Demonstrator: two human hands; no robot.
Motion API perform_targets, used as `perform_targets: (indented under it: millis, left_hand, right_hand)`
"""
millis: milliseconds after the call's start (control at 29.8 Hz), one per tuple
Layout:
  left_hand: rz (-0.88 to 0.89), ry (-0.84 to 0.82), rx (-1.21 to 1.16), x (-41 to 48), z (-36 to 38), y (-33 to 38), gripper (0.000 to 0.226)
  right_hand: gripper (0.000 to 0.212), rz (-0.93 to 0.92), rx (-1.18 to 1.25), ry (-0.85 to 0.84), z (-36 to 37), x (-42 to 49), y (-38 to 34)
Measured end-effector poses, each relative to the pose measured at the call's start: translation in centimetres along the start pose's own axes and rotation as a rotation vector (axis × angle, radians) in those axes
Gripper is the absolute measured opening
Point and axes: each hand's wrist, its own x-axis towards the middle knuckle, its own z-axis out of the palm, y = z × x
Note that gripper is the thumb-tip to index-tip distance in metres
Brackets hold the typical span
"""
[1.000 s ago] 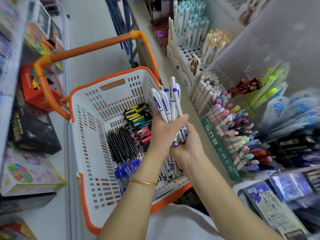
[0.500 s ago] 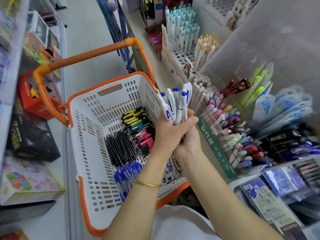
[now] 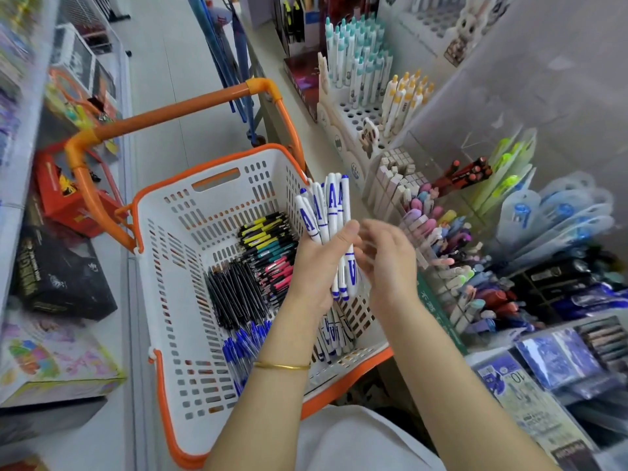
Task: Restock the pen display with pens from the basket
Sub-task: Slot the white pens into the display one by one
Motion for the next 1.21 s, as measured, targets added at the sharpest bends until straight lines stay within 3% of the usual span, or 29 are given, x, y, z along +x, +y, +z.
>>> perform_targets:
  millis: [101, 168, 235, 470, 604, 739, 907, 1007, 1209]
  left_hand:
    - [-0.065, -0.106, -0.097, -0.6, -0.2, 0.0, 0.042]
    - [-0.091, -0.147, -0.143, -0.8, -0.3, -0.1, 0.051]
    - [-0.115, -0.15, -0.166, -0.9, -0.3, -0.2, 0.054]
    - [-0.251, -0.005, -0.076, -0.1, -1.4, -0.9, 0.019]
    - [-0.298, 0.132, -0.236, 0.4, -1.8, -1.1, 0.014]
    - [-0.309, 0.194, -0.408, 0.7, -1.7, -1.3, 0.016]
    - [-0.271, 0.117, -0.421, 1.0, -1.6, -1.5, 0.013]
    - [-0.281, 0.068, -0.387, 1.0, -1.3, -1.3, 0.023]
    - [-0.213, 0.053, -0.443, 1.1, -1.3, -0.8, 0.025]
  right_hand:
    - [0.015, -0.201, -0.213, -0.15, 0.0, 0.8, -1.9]
    - [0.014, -0.327, -0.424, -0.142, 0.2, 1.4, -2.3]
    - [0.013, -0.369, -0.48, -0.118, 0.2, 1.9, -2.2]
    - [0.007, -0.318, -0.291, -0.004, -0.6, 2.3, -2.9]
    - [0.008, -0.402, -0.13, 0.137, -1.2, 1.5, -3.7]
    - [0.017, -0.421, 0.004, 0.138, -1.4, 0.6, -2.8]
    - [0.016, -0.472, -0.18, 0.149, -0.9, -0.4, -0.2]
    - [0.016, -0.497, -0.276, 0.148, -0.6, -1.0, 1.2]
    - [0.013, -0.461, -0.247, 0.216, -0.3, -1.6, 1.7]
